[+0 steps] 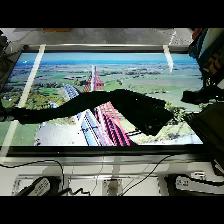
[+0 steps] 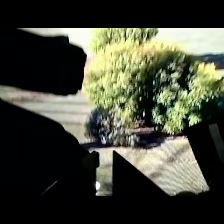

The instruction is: Fold the clothes and pants, and hang the long-sleeved shirts on hangers.

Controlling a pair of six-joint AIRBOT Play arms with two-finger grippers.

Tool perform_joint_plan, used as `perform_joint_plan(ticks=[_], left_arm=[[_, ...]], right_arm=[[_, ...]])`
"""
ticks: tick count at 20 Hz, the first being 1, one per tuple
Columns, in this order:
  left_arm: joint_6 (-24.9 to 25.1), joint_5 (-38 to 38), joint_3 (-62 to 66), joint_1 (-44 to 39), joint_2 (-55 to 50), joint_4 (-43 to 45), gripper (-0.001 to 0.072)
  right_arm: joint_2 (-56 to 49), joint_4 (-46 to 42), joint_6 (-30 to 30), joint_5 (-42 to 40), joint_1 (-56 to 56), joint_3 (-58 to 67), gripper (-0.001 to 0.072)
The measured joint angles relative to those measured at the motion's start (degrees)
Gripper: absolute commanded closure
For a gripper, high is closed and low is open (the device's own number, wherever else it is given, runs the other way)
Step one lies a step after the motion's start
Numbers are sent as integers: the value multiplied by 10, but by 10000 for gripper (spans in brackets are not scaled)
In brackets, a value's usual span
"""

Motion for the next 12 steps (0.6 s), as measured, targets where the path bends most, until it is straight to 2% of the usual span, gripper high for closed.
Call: perform_joint_plan(ticks=[2, 3, 5, 7, 8, 9, 11, 12], left_arm=[[0, 0, 0, 0, 0, 0, 676], [0, 0, 0, 0, 0, 0, 677], [0, 0, 0, 0, 0, 0, 676], [0, 0, 0, 0, 0, 0, 677], [0, 0, 0, 0, 0, 0, 677], [0, 0, 0, 0, 0, 0, 676], [-1, 0, 0, 0, 0, 0, 677], [-2, 0, 0, 0, 0, 0, 677]], right_arm=[[4, 3, -42, 51, -13, -30, 668], [9, 7, -59, 68, -17, -54, 610], [19, 23, -87, 90, -21, -110, 239], [27, 59, -106, 97, -23, -171, 216], [30, 79, -112, 92, -24, -198, 152], [31, 104, -116, 77, -24, -226, 96], [33, 155, -111, 24, -24, -271, 42], [34, 178, -103, -9, -24, -287, 40]])
